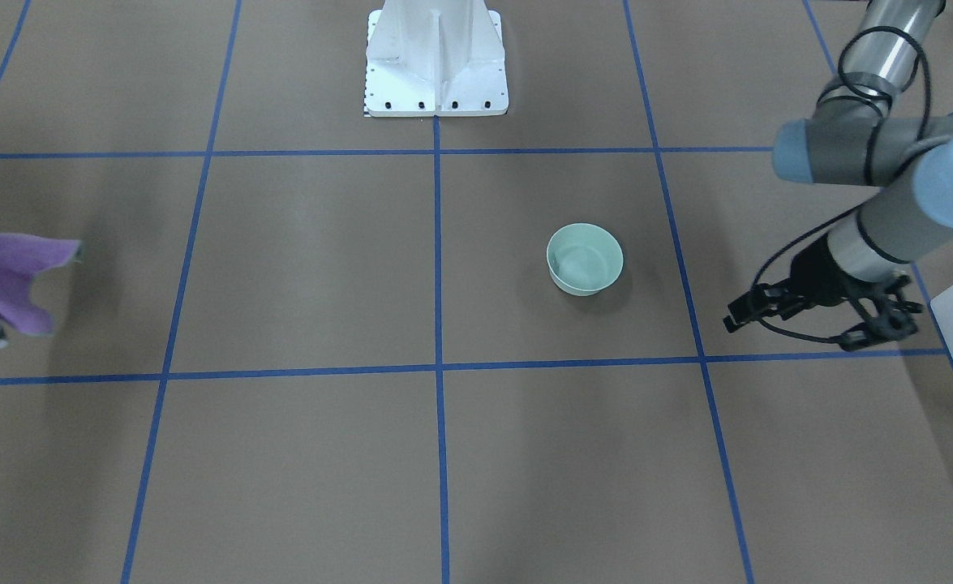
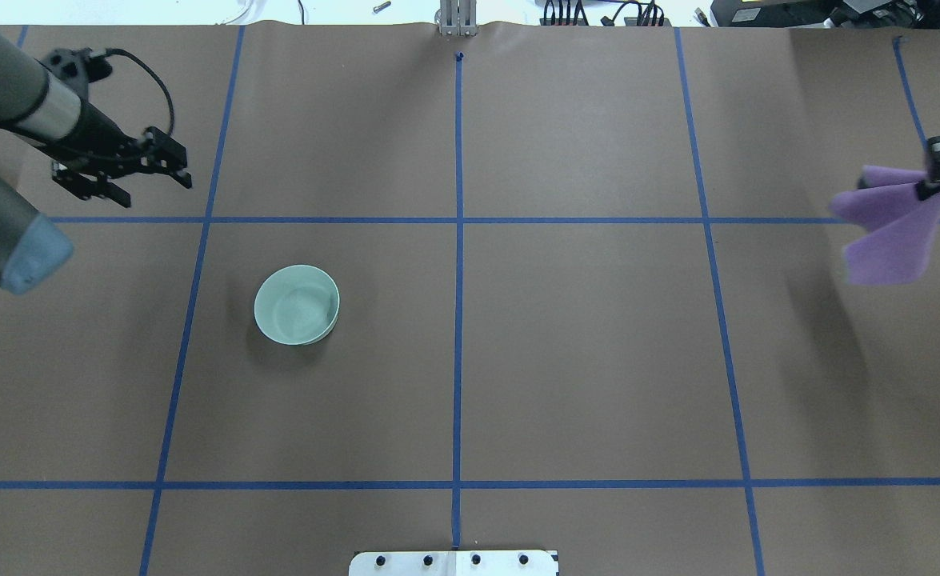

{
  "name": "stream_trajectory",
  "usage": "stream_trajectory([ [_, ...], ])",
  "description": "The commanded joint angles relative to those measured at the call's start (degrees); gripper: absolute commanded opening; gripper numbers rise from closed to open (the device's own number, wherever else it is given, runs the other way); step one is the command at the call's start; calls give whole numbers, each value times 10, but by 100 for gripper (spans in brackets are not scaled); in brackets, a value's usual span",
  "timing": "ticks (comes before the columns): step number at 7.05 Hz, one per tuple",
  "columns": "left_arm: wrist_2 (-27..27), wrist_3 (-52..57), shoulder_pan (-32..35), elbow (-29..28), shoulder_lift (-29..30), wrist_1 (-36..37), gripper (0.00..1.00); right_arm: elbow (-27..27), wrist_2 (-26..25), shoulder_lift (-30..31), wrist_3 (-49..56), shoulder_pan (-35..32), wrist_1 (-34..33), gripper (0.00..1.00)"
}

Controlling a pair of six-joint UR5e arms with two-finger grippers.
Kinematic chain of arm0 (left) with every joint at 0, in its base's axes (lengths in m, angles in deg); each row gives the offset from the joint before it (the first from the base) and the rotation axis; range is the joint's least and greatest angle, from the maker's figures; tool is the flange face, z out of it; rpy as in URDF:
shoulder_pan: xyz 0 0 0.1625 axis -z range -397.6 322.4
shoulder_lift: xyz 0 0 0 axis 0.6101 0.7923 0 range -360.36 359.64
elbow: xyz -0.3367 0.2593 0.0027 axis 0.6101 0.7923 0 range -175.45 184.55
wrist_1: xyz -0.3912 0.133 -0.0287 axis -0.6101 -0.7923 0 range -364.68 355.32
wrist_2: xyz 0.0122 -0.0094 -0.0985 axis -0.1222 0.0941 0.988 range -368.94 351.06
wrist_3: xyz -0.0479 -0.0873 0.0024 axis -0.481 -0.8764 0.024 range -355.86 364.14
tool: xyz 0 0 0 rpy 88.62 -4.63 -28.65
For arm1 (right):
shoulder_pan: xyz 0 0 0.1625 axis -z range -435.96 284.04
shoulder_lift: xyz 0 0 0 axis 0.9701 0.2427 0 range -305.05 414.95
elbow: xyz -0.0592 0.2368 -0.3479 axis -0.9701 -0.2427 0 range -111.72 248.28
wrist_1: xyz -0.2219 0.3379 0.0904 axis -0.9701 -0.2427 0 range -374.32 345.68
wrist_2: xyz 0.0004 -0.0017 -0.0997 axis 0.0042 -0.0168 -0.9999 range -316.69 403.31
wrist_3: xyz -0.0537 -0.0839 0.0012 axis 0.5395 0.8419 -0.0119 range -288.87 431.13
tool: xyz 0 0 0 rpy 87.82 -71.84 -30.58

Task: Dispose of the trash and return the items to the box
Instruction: 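Carry the cloth toward the pink bin while the left arm reaches the bowl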

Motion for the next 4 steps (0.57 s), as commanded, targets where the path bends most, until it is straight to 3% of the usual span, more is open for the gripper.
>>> stream_trajectory([
  [1, -47, -53, -92, 33, 3, 1, 98, 15, -54, 8, 295, -110, -177, 0],
  [4, -58, -68, -144, 41, 5, 1, 97, -8, -78, 46, 393, -151, -178, 0],
])
